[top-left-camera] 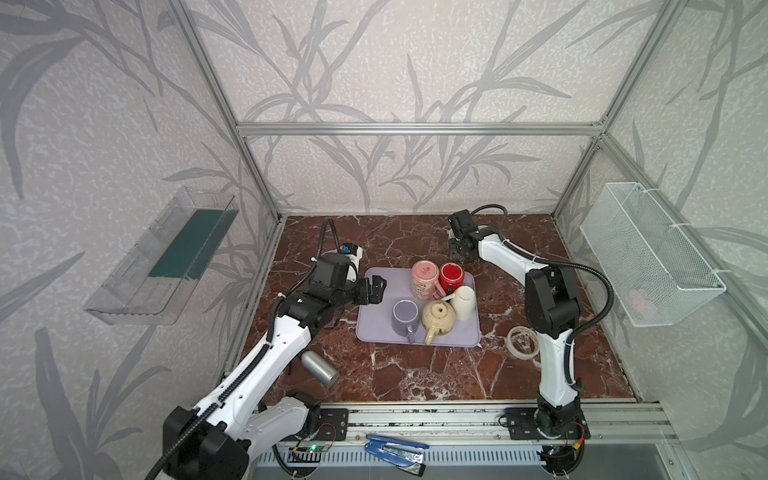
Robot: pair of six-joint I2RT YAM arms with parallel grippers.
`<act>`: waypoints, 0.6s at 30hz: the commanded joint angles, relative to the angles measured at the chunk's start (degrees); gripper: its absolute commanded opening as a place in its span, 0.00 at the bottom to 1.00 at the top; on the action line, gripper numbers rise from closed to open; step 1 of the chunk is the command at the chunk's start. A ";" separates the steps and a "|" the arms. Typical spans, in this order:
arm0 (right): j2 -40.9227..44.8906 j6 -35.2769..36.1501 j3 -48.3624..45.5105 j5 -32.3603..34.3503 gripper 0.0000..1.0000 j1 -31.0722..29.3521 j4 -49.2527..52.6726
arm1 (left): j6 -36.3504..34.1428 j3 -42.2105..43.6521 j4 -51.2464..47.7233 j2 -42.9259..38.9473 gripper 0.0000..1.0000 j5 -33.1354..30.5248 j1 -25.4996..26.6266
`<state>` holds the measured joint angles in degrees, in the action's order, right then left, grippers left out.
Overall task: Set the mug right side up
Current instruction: 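Open the right gripper and lift it off the green mug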
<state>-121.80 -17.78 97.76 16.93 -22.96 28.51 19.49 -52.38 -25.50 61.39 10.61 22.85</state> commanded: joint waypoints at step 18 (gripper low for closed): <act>22.21 16.88 -12.42 -15.35 0.50 -4.38 0.10 | -1.34 0.78 -1.08 -3.45 0.99 -1.47 0.15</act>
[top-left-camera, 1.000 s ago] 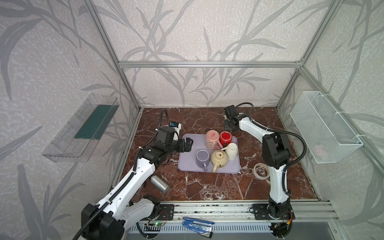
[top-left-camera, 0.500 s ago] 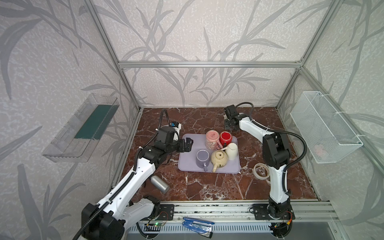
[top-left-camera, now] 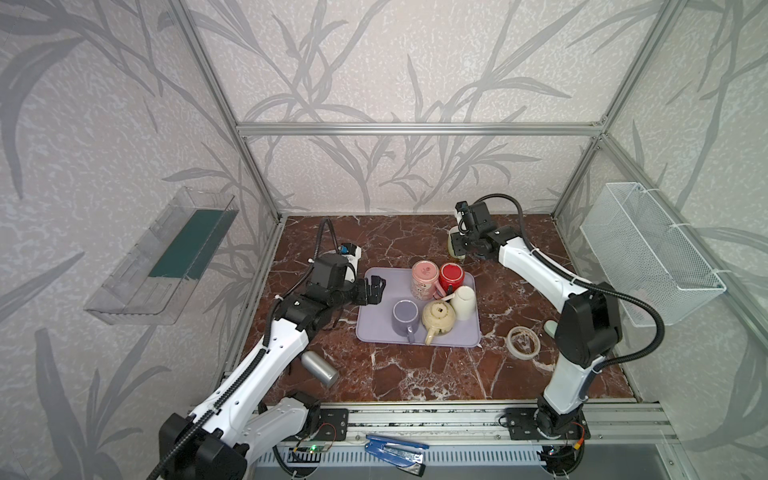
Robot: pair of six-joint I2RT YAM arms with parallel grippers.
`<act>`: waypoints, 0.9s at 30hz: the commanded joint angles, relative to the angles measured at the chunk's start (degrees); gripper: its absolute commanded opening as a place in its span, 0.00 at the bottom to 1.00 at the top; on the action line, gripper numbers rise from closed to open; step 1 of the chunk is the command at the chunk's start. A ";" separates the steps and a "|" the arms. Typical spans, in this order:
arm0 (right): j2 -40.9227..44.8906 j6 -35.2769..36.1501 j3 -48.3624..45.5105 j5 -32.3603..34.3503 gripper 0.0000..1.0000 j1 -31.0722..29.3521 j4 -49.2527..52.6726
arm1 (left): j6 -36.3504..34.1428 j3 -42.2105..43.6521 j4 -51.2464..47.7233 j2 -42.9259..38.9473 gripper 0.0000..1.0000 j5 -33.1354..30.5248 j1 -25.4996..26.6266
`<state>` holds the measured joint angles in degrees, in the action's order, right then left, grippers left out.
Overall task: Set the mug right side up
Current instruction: 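Open the right gripper and lift it off the green mug, then move the right gripper over the upside-down pink patterned mug and lower it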
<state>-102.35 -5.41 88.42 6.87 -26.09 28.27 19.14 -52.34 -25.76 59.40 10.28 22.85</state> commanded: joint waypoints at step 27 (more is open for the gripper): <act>1.32 4.04 -10.99 -12.24 0.54 -9.78 0.97 | -1.66 0.50 -1.87 -3.92 0.99 -2.29 0.18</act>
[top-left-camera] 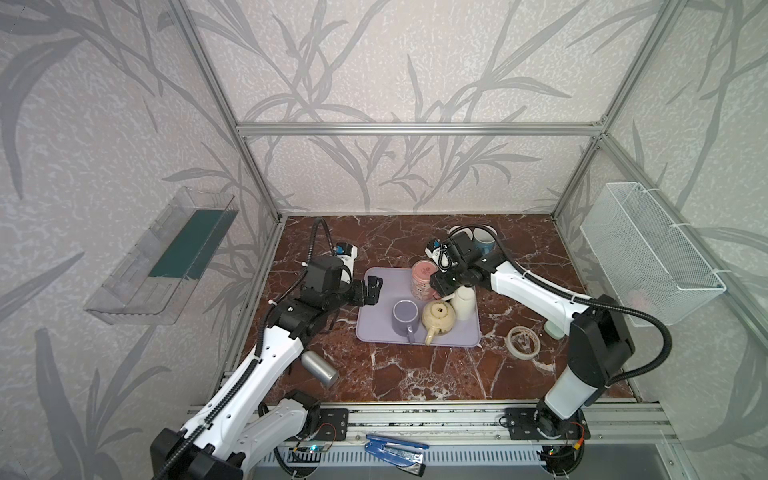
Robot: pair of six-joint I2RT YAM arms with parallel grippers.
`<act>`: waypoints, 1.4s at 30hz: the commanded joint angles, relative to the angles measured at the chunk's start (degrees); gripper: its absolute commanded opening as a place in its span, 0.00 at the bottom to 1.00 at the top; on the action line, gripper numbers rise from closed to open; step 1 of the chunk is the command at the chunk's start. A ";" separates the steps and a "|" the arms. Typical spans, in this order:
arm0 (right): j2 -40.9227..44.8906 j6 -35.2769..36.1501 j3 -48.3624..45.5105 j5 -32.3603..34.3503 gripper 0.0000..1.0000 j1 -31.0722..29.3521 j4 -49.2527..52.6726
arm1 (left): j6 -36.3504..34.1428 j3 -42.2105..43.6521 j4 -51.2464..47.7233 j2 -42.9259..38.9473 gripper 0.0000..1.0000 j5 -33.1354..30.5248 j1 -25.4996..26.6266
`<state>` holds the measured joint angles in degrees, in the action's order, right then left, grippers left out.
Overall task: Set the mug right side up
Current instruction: 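Move the right gripper over the upside-down pink patterned mug and lower it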
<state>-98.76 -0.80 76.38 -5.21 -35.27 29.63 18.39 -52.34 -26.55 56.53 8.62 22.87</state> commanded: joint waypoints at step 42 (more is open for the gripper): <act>-10.42 -9.27 9.06 -10.60 0.56 -5.69 -7.87 | -1.95 -0.14 -2.35 0.82 0.99 -0.93 0.22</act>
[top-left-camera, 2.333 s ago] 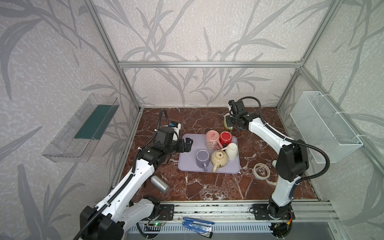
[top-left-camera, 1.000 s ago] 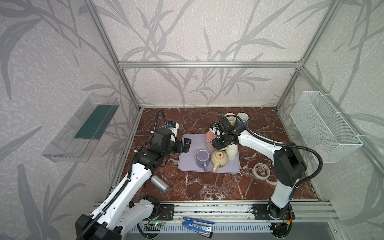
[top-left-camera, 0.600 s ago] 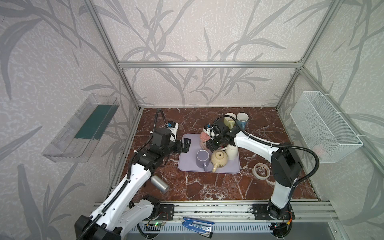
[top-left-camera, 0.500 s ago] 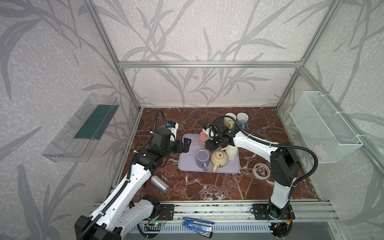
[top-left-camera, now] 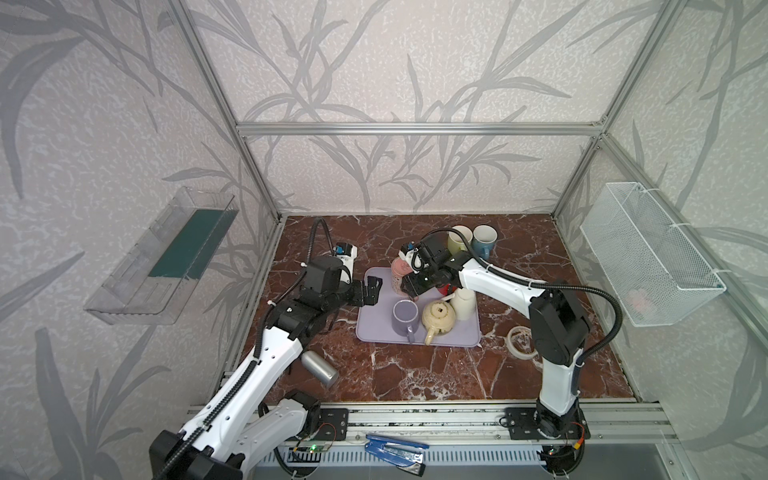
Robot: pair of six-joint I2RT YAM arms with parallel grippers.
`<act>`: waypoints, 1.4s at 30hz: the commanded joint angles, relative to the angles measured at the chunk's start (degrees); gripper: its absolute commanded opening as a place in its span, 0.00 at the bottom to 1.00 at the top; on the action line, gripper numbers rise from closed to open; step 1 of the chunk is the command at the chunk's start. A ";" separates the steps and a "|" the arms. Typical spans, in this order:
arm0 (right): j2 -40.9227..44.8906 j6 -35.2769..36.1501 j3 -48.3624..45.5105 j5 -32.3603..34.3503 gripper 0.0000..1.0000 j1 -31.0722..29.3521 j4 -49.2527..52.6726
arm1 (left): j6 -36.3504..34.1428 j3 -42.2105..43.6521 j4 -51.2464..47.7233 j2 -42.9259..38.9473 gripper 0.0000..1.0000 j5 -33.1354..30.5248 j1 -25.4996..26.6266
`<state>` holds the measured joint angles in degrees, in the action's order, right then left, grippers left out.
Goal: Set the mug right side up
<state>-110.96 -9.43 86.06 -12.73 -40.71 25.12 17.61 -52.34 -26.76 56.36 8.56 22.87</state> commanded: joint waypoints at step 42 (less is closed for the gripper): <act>41.79 -30.51 -46.79 23.22 0.60 6.68 -25.39 | 12.93 -21.23 -13.61 32.96 0.74 -17.78 15.16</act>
<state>-71.26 -36.16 40.75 4.58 -34.17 1.19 27.94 -71.18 -39.13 87.59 -7.90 37.47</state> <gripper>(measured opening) 0.601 0.744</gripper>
